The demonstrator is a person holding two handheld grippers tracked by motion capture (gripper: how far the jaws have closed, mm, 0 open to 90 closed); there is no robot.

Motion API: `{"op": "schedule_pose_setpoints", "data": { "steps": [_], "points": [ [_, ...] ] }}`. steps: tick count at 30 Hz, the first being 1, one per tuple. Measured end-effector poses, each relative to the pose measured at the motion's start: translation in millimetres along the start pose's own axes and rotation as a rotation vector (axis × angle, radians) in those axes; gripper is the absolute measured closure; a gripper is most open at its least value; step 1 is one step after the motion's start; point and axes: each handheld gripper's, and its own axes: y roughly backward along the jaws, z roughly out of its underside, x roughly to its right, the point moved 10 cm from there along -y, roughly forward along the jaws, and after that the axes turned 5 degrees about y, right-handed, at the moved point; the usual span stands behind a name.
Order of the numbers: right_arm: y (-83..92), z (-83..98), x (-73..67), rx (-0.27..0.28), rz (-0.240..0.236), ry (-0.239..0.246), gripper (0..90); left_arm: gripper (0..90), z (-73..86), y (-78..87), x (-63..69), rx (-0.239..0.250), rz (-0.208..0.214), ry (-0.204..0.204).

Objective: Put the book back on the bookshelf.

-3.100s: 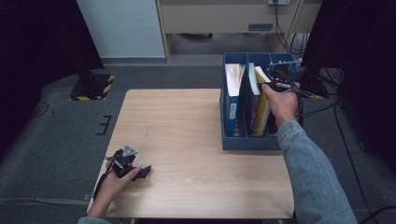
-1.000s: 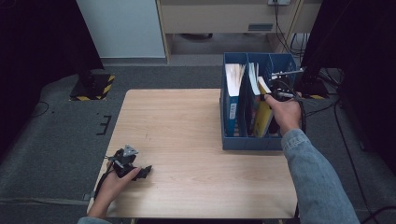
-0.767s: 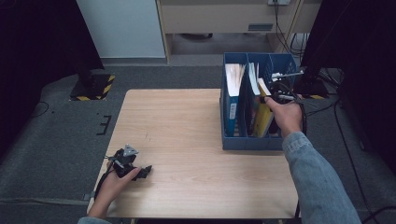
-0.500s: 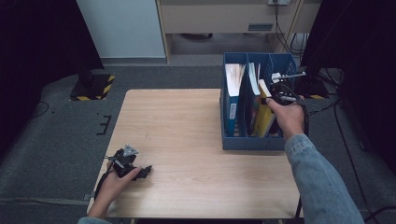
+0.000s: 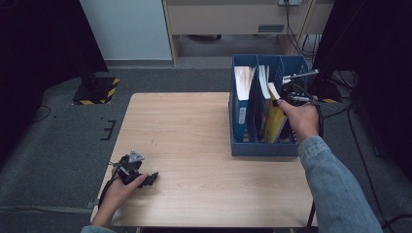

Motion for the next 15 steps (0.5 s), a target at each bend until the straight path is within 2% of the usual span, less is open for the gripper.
{"op": "schedule_pose_setpoints", "data": {
  "steps": [4, 7, 15],
  "points": [
    [0.0, -5.5, 4.4, 0.022, 0.004, -0.027, 74.6, 0.0, 0.0, 0.0, 0.1, 0.0, 0.001, 0.0],
    [0.9, -12.5, 7.0, 0.037, 0.012, -0.021, 74.6, 0.0, -0.1, -0.1, 0.2, 0.0, 0.002, -0.002],
    [-4.8, -31.6, 10.6, 0.077, 0.041, -0.047, 74.6, 0.0, 0.0, 0.0, 0.3, -0.001, 0.003, -0.003]
  ]
}}
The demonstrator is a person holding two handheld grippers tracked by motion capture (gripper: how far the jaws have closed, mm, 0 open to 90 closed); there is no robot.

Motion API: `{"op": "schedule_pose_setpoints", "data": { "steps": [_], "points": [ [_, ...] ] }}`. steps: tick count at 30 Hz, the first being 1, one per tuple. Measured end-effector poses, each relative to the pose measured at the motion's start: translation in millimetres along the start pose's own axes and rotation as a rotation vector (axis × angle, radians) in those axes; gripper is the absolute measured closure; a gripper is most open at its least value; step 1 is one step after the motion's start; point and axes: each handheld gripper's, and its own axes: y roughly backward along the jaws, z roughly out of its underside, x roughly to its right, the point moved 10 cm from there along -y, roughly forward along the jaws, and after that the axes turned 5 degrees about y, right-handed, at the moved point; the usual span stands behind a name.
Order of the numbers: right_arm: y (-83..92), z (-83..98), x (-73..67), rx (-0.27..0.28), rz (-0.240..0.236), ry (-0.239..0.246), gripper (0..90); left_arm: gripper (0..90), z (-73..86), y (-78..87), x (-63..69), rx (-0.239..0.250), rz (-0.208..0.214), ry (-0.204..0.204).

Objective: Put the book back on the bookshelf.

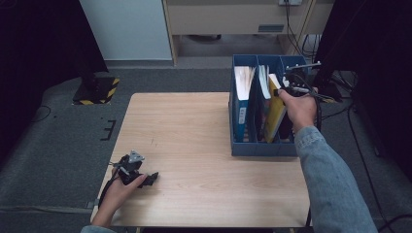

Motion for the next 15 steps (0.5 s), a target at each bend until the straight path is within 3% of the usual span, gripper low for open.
{"op": "schedule_pose_setpoints", "data": {
  "steps": [15],
  "points": [
    [-31.1, -15.3, -0.2, 0.027, 0.041, 0.01, 74.5, 0.0, 0.1, 0.1, 0.0, 0.001, 0.001, -0.001]
  ]
}}
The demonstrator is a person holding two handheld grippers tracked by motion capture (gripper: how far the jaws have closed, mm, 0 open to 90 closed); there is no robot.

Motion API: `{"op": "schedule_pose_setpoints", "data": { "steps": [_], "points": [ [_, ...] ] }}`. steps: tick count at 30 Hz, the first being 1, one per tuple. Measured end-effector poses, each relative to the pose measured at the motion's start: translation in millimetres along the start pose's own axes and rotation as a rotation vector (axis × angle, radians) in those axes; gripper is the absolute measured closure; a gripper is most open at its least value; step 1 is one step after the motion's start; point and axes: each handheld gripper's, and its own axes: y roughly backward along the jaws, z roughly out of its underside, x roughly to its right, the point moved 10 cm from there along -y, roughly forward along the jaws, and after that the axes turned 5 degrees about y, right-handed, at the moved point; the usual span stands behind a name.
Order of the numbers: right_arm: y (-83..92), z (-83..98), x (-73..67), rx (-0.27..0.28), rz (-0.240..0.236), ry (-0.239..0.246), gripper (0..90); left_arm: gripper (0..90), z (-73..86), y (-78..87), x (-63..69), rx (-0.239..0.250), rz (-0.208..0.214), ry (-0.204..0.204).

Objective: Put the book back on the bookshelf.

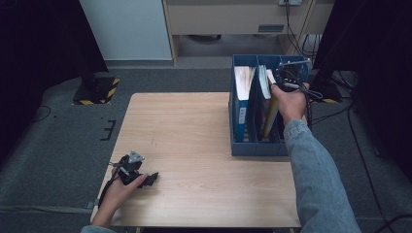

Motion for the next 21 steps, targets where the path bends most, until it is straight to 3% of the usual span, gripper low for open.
{"op": "schedule_pose_setpoints", "data": {
  "steps": [3, 11, 21],
  "points": [
    [-3.4, 3.5, -1.0, -0.021, -0.001, 0.002, 74.4, 0.0, 0.0, 0.0, 0.0, 0.001, 0.0, 0.0],
    [-3.0, 5.3, 1.2, -0.003, 0.005, -0.017, 74.5, 0.0, -0.2, -0.1, 0.1, 0.0, 0.0, 0.0],
    [-4.7, -2.3, 2.5, 0.017, 0.026, 0.0, 74.6, 0.0, -0.2, -0.2, 0.2, 0.001, 0.0, -0.001]
  ]
}}
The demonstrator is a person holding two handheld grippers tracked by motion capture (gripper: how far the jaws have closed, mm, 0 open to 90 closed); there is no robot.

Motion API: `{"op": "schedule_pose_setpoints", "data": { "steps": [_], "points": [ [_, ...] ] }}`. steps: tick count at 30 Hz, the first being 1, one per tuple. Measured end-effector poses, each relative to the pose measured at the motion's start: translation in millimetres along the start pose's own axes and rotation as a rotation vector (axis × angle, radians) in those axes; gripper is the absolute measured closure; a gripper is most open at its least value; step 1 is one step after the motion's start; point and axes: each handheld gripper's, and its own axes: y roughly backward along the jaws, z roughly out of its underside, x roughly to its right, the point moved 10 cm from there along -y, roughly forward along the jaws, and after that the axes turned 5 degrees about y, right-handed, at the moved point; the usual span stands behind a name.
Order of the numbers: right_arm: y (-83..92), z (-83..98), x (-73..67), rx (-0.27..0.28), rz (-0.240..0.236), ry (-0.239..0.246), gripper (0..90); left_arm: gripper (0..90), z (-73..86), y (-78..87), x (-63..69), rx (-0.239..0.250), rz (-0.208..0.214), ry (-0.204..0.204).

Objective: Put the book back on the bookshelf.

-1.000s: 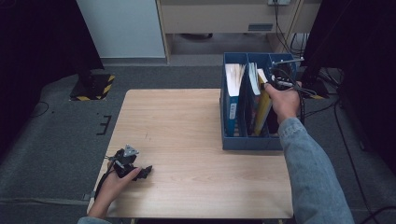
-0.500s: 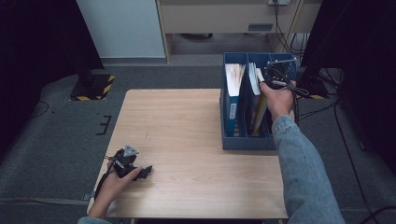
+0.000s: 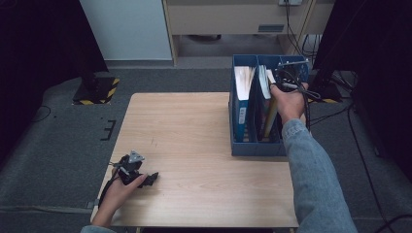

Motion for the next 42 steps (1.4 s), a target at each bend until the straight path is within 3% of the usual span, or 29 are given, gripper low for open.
{"op": "schedule_pose_setpoints", "data": {
  "steps": [5, 15, 42],
  "points": [
    [-3.1, -0.9, 0.2, 0.01, -0.001, 0.02, 74.6, 0.0, 0.0, 0.0, 0.0, 0.0, 0.0, 0.0],
    [-5.1, 4.0, -0.7, 0.01, -0.013, -0.005, 74.2, 0.0, -0.2, -0.1, 0.2, -0.002, -0.001, 0.0],
    [-3.5, 7.7, -6.6, 0.007, -0.045, 0.002, 69.4, 0.0, -0.4, -0.4, 0.6, -0.002, 0.002, -0.002]
  ]
}}
